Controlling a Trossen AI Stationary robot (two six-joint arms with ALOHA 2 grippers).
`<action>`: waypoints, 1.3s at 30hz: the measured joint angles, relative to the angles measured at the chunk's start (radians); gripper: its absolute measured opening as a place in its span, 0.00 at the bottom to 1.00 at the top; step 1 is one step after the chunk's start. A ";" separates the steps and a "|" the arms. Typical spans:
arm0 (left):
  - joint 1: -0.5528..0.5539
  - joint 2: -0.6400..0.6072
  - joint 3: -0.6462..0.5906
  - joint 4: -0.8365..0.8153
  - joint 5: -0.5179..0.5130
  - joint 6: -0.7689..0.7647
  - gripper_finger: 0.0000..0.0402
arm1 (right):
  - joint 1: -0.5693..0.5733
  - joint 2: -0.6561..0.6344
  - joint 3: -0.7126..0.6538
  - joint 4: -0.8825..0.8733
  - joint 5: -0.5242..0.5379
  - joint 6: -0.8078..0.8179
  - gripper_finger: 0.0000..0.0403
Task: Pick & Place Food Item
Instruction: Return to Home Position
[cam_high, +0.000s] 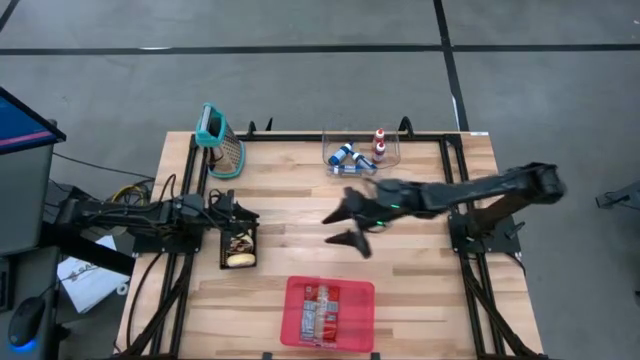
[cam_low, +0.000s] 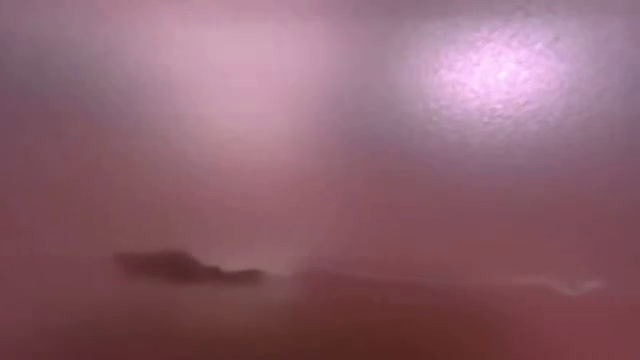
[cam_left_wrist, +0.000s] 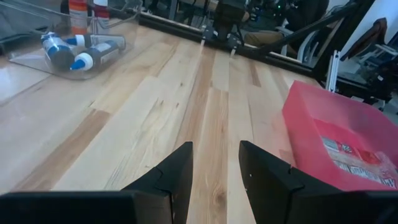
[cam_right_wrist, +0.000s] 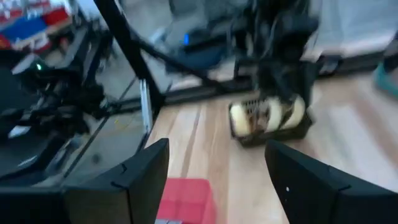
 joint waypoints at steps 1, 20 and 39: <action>0.000 0.001 0.000 0.001 0.000 0.000 0.32 | 0.013 -0.050 -0.069 0.066 0.034 -0.012 0.64; 0.000 0.019 0.001 0.022 0.001 0.000 0.32 | 0.043 -0.658 -0.977 0.595 0.214 -0.168 0.64; 0.000 0.019 0.001 0.029 0.001 0.000 0.32 | 0.014 -1.165 -1.048 0.074 0.216 -0.257 0.64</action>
